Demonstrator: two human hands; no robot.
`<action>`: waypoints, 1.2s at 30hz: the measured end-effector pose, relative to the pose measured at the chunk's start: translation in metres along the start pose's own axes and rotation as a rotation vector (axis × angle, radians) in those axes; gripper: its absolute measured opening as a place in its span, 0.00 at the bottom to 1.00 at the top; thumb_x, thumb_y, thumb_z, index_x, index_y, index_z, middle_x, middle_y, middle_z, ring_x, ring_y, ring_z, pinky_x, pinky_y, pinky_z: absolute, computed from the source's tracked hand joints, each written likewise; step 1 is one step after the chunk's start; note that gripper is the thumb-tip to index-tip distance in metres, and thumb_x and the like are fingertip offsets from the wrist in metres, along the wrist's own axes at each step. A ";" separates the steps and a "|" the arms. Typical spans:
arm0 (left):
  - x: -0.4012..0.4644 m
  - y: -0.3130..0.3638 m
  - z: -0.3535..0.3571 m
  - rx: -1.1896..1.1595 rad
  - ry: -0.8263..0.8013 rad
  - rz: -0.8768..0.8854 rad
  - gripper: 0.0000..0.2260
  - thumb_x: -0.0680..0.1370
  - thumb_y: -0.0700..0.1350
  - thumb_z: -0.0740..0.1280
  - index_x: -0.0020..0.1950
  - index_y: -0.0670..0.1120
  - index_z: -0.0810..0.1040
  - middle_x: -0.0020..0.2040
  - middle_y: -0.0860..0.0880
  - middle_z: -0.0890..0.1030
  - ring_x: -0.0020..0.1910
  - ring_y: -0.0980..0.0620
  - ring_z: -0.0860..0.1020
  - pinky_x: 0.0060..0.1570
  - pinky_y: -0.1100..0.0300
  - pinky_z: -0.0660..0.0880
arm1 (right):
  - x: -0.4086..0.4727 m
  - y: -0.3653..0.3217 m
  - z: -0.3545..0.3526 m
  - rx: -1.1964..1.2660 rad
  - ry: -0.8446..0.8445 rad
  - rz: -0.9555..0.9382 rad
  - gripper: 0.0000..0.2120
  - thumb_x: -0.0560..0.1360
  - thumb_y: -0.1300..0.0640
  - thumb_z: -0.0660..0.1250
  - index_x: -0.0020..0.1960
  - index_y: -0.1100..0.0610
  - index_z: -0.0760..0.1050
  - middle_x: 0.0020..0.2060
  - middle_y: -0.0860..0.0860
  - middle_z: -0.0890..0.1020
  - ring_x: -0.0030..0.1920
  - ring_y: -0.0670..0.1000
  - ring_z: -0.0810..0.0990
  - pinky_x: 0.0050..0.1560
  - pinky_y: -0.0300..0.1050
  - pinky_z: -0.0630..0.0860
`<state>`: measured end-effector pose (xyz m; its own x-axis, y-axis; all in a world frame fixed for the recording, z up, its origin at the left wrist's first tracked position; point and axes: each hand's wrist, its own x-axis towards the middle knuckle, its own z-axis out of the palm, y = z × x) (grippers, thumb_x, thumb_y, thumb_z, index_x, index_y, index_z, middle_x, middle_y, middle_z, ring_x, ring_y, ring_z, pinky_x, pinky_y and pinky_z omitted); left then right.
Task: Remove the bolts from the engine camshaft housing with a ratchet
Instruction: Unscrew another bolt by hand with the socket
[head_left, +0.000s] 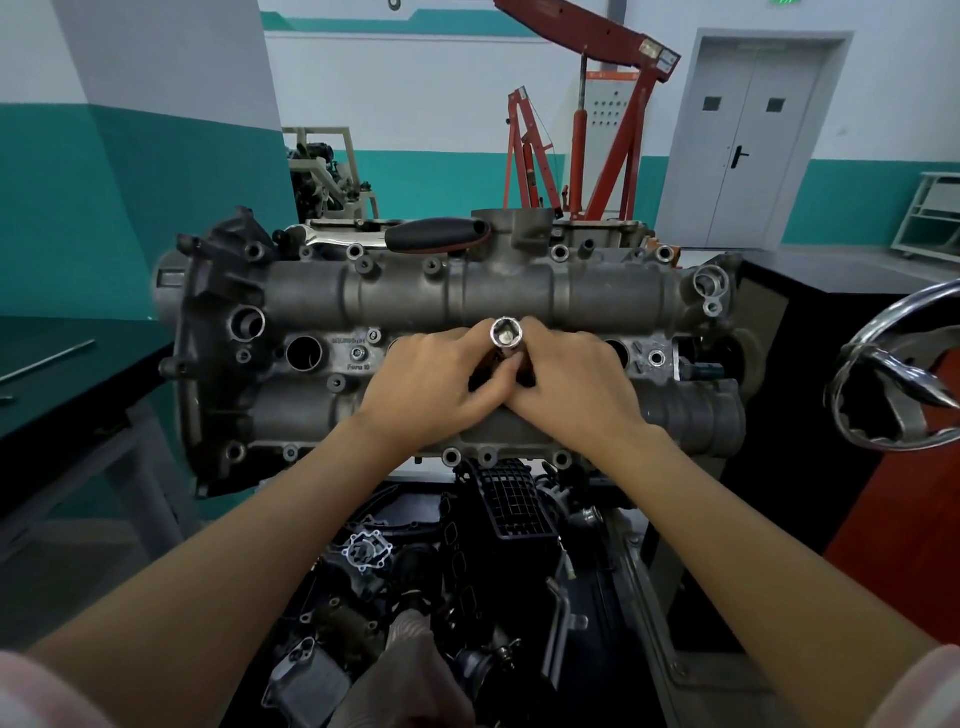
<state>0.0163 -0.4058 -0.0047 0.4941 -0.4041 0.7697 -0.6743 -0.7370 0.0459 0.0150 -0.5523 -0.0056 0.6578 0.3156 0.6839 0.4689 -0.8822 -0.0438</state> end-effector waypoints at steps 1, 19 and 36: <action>0.000 0.000 0.000 0.011 -0.005 0.003 0.22 0.75 0.55 0.53 0.46 0.41 0.80 0.34 0.45 0.80 0.30 0.41 0.78 0.27 0.56 0.70 | 0.000 0.000 0.000 -0.023 0.002 -0.003 0.12 0.74 0.49 0.59 0.47 0.57 0.73 0.36 0.51 0.79 0.39 0.55 0.77 0.38 0.42 0.57; 0.000 -0.001 0.001 0.016 -0.009 0.033 0.20 0.75 0.52 0.54 0.47 0.39 0.78 0.32 0.44 0.79 0.26 0.41 0.76 0.24 0.57 0.69 | 0.000 0.000 0.000 0.013 0.025 -0.019 0.14 0.74 0.50 0.60 0.54 0.58 0.70 0.38 0.52 0.80 0.39 0.55 0.77 0.38 0.42 0.58; 0.000 -0.001 0.000 -0.007 -0.009 0.022 0.21 0.75 0.54 0.54 0.45 0.39 0.78 0.33 0.45 0.79 0.28 0.43 0.77 0.26 0.58 0.68 | -0.001 -0.001 0.000 0.020 0.024 -0.048 0.14 0.76 0.51 0.59 0.54 0.60 0.68 0.38 0.53 0.80 0.39 0.56 0.78 0.38 0.42 0.57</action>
<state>0.0169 -0.4047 -0.0045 0.4845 -0.4250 0.7646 -0.6889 -0.7241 0.0341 0.0141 -0.5521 -0.0056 0.6201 0.3488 0.7027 0.5112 -0.8591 -0.0247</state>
